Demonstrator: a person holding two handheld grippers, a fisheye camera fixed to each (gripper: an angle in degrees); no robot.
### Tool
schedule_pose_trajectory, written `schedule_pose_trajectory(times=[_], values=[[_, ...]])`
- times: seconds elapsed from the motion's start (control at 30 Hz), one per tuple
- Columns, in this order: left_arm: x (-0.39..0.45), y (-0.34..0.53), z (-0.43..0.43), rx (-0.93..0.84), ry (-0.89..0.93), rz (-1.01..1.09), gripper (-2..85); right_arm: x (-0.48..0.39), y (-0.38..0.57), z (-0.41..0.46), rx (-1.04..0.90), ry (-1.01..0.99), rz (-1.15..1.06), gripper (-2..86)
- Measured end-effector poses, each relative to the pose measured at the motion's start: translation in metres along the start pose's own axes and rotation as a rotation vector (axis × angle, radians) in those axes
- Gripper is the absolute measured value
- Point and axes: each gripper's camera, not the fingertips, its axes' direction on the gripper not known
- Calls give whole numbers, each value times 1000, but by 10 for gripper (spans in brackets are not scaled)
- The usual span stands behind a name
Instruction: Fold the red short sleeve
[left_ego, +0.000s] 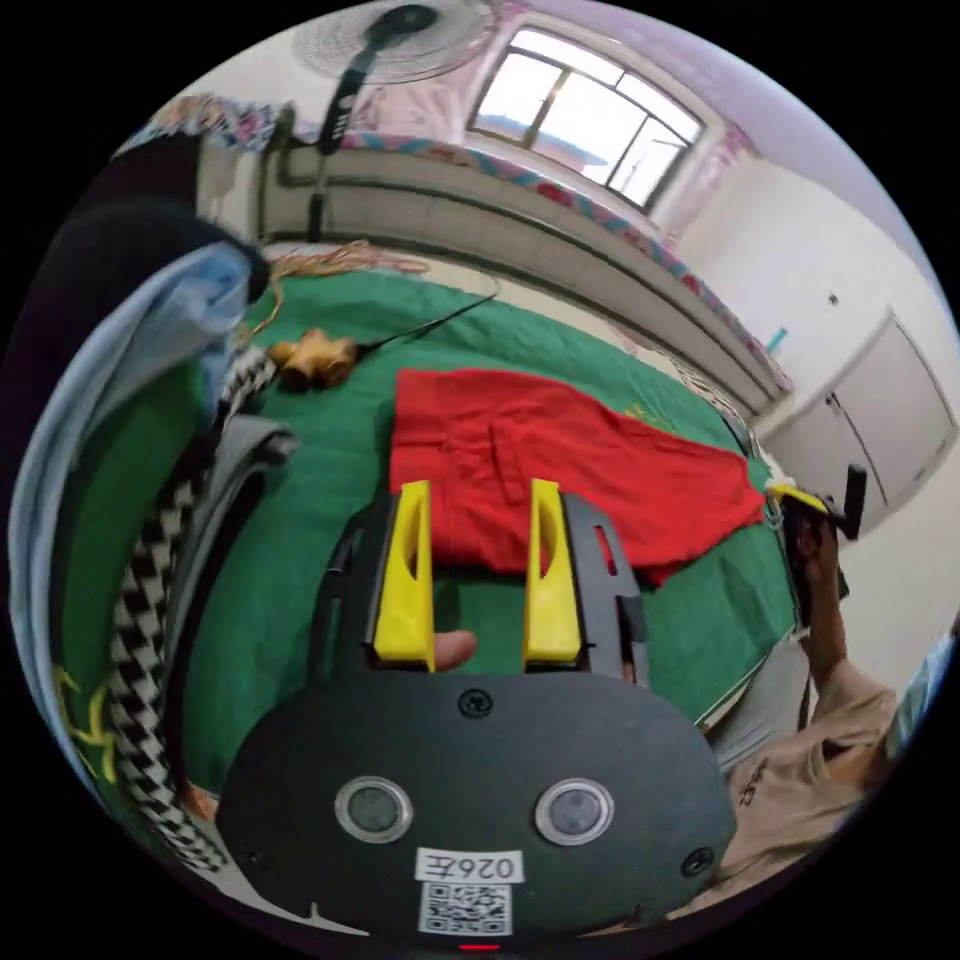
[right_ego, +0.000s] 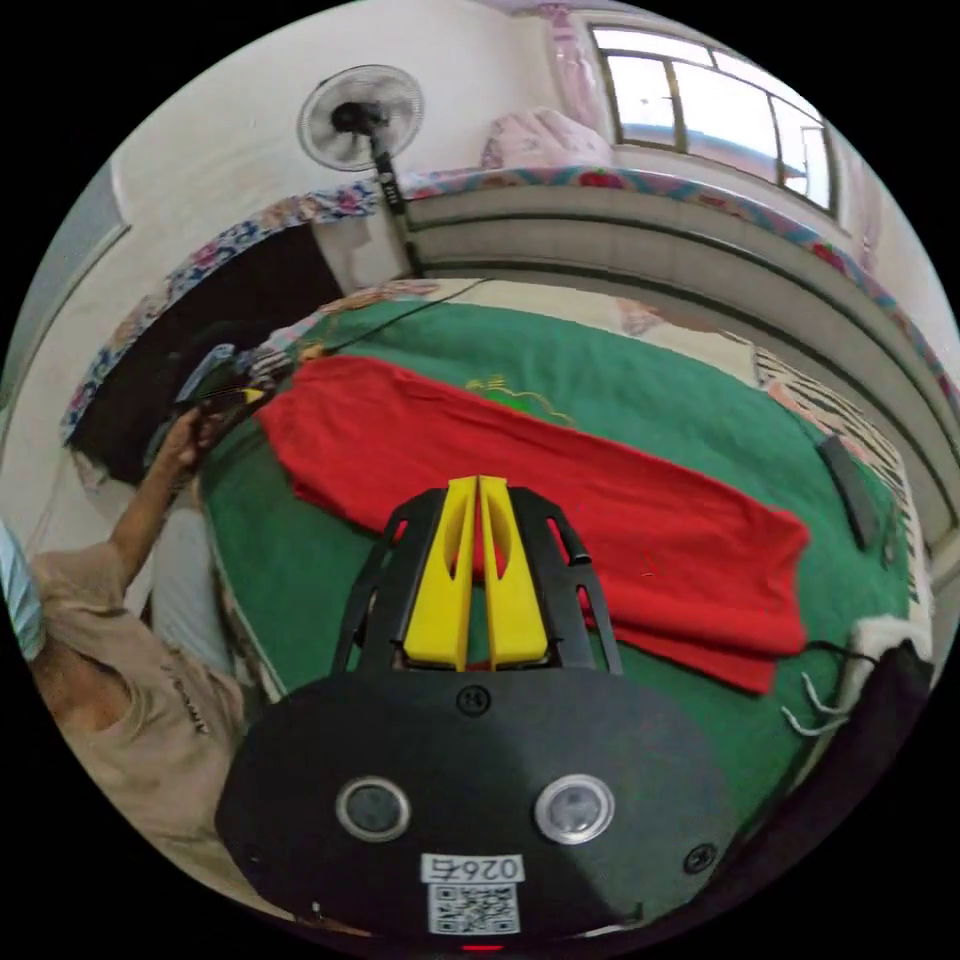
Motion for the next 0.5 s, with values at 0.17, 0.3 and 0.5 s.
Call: schedule_pose_trajectory(times=[0.17, 0.3, 0.5], values=[[-64, 24, 21, -26, 162, -313, 233, -88, -15, 94, -231, -366, -29, -2], [-77, 27, 26, 0, 230, -334, 232, -128, -12, 142, -219, -306, 47, 43], [-76, 10, 61, -118, 93, -181, 103, -152, -7, 177, -180, -161, 133, 0]])
